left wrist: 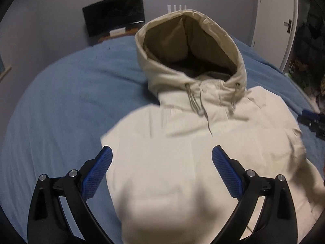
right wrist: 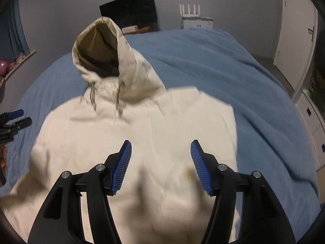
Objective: Fold large clothes
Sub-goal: 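Grasp the hood rim with the right tool, then fold the hood down over the jacket body and open the right tool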
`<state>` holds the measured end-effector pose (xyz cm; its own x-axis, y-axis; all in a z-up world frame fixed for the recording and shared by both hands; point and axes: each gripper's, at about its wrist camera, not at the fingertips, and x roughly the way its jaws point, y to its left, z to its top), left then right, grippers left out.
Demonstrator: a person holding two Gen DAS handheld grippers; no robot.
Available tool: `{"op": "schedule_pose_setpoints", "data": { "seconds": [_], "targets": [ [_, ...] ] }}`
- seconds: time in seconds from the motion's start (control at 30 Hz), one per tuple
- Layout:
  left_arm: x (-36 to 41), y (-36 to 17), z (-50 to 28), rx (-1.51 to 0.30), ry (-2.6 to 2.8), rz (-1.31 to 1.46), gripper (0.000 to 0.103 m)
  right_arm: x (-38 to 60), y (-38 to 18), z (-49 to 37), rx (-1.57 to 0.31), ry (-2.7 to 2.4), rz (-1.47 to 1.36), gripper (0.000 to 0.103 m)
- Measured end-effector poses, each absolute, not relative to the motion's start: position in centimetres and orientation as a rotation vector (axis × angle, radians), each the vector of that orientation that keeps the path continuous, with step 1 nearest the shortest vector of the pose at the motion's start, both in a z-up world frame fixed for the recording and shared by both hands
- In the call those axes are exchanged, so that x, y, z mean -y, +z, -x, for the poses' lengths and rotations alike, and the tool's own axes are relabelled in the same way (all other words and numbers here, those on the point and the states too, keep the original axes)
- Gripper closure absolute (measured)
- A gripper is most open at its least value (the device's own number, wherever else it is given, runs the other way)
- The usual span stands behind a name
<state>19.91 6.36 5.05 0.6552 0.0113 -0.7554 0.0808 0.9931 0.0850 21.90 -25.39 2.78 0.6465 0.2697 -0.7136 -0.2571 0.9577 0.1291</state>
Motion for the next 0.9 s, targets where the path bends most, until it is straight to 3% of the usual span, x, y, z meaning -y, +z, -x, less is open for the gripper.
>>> {"op": "schedule_pose_setpoints", "data": {
  "seconds": [0.23,0.7,0.73,0.8,0.9],
  "targets": [
    [-6.0,3.3,-25.6,-0.886,-0.043,-0.089,0.008,22.0,4.4,-28.8,-0.758,0.316,-0.073,0.045],
    [-9.6,0.0,-29.1,-0.944,-0.010,-0.034,0.008,13.9,4.2,-37.7,-0.739,0.344,0.011,0.046],
    [-9.9,0.1,-29.3,-0.936,-0.015,-0.022,0.008,13.9,4.1,-37.9,-0.738,0.345,0.008,0.049],
    [-10.4,0.2,-29.8,-0.922,-0.020,0.004,0.008,14.1,4.0,-38.2,-0.741,0.354,-0.001,0.076],
    [-10.8,0.8,-30.8,-0.890,-0.008,0.032,0.008,14.7,4.2,-37.5,-0.702,0.377,0.010,0.090]
  ]
}}
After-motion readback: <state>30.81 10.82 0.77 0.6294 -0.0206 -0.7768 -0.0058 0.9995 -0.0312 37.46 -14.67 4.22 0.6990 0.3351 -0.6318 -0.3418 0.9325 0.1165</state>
